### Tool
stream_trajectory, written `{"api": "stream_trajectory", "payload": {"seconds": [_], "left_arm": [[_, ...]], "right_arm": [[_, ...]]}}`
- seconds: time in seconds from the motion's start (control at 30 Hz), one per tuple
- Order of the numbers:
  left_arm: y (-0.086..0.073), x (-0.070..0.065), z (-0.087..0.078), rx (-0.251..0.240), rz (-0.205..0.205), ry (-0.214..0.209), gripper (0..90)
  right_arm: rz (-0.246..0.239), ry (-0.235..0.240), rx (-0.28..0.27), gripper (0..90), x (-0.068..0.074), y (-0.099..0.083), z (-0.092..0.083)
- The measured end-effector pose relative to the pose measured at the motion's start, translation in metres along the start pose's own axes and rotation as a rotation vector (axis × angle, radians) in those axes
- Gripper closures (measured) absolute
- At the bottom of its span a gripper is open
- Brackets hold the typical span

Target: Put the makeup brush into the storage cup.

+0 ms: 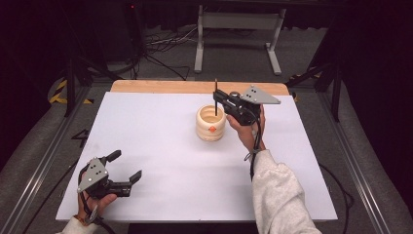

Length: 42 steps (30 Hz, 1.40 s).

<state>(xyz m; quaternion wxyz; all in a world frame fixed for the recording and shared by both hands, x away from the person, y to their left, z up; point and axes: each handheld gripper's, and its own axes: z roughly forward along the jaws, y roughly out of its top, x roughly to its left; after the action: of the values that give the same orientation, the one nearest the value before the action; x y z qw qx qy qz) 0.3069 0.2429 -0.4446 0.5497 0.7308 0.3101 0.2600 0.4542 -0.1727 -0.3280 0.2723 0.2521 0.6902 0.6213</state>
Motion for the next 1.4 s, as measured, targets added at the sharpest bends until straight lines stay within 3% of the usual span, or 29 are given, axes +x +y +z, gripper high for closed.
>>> {"api": "stream_trajectory", "payload": {"seconds": [0.27,0.57,0.73,1.4], "left_arm": [[0.000,0.000,0.000,0.003,0.005,-0.002,3.9],[0.000,0.000,0.002,0.007,0.008,-0.008,3.9],[-0.001,-0.001,0.003,0.013,0.009,-0.012,3.9],[-0.001,-0.001,0.001,0.011,0.016,-0.002,4.0]], "right_arm": [[0.040,-0.013,0.014,84.1,-0.009,-0.015,0.014],[0.042,-0.021,0.046,84.1,-0.010,-0.027,0.022],[0.066,-0.029,0.054,84.1,-0.013,-0.037,0.024],[0.083,-0.040,0.070,83.8,-0.012,-0.055,0.023]]}}
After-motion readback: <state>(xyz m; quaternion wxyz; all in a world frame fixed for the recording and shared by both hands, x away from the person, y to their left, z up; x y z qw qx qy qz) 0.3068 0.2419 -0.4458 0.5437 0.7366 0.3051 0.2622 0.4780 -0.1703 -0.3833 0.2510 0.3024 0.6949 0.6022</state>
